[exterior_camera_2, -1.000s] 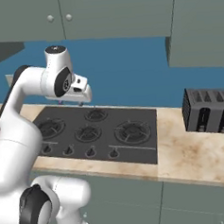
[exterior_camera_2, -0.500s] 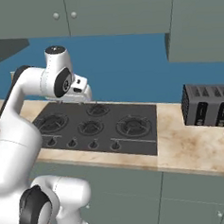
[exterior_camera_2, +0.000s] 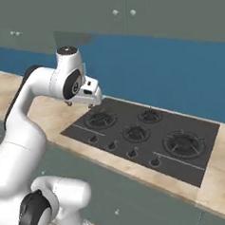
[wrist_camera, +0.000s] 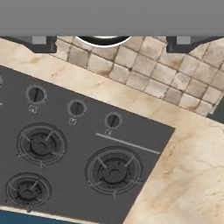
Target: Four empty soda cans are scattered around the kitchen. Gather all the cans and cluster them next to the stove for recycling.
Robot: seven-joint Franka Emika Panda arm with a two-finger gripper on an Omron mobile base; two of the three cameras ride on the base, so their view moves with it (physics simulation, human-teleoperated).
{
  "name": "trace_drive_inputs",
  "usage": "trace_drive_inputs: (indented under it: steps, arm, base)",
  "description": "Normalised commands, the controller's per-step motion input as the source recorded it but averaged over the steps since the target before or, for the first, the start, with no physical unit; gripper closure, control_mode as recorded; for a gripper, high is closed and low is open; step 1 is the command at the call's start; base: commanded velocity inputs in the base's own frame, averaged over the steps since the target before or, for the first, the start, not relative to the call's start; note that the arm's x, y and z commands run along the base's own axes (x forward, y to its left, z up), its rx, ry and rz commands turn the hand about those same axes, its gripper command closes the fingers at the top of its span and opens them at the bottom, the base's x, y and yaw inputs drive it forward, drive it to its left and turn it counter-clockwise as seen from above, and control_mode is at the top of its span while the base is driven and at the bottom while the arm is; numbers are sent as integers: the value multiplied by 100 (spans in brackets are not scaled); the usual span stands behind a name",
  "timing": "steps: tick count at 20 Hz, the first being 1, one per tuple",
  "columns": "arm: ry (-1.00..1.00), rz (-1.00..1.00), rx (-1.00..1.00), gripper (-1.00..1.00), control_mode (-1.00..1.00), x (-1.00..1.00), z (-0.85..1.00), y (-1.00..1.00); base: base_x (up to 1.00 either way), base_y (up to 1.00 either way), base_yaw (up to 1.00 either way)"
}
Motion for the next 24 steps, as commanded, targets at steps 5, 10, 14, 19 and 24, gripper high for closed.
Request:
trace_drive_inputs:
  steps: [5, 10, 14, 19, 24]
  arm:
    - [0, 0, 0, -100, 100, 0, 0, 0]
    - [0, 0, 0, -100, 100, 0, 0, 0]
    - [0, 0, 0, -100, 100, 0, 0, 0]
    - [0, 0, 0, -100, 100, 0, 0, 0]
    - [0, 0, 0, -100, 100, 0, 0, 0]
  base:
    - [-12, -3, 100]
    - [-6, 0, 100]
    - [-3, 0, 100]
    - [-3, 0, 100]
    - [-3, 0, 100]
